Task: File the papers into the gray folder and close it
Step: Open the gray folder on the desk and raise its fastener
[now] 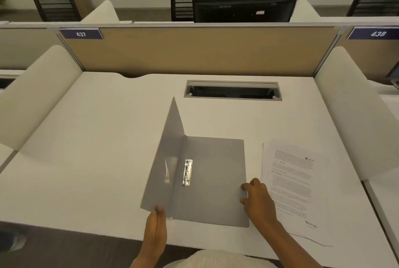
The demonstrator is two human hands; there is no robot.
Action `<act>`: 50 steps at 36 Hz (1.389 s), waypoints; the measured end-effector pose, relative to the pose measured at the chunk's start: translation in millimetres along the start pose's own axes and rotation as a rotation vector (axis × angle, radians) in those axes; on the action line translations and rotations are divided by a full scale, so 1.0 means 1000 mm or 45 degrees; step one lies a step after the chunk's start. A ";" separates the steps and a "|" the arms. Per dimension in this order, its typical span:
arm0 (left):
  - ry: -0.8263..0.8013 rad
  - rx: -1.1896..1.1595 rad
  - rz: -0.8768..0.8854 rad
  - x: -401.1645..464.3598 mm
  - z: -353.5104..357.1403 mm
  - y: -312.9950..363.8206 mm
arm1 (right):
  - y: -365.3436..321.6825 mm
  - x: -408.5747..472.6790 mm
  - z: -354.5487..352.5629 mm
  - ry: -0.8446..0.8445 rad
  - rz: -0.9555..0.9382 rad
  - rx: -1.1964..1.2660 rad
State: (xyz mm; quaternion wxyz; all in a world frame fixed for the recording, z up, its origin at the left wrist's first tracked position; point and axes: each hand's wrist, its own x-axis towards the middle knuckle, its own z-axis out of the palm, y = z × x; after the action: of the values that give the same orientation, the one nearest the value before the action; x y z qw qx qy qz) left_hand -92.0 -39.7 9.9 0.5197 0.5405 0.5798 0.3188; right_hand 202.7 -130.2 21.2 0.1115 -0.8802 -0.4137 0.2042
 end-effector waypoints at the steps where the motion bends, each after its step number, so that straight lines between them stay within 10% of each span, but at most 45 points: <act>1: 0.030 -0.011 -0.018 0.000 -0.001 0.003 | -0.002 0.000 -0.001 -0.008 0.000 -0.016; 26: 0.640 -0.255 -0.228 0.059 -0.075 -0.001 | -0.026 -0.004 -0.009 -0.041 0.028 -0.241; 34: 0.778 0.066 -0.287 0.072 -0.082 -0.007 | -0.031 -0.006 -0.010 -0.047 0.054 -0.265; 50: -0.167 1.053 0.014 0.079 0.003 -0.018 | -0.034 -0.010 -0.007 -0.029 0.042 -0.334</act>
State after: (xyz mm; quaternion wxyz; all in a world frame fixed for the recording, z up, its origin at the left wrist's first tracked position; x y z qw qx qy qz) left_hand -85.2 31.5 -28.2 0.2930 0.7260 0.6216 0.0268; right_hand 177.2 -116.9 42.6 -0.0126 -0.8916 -0.4235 0.1600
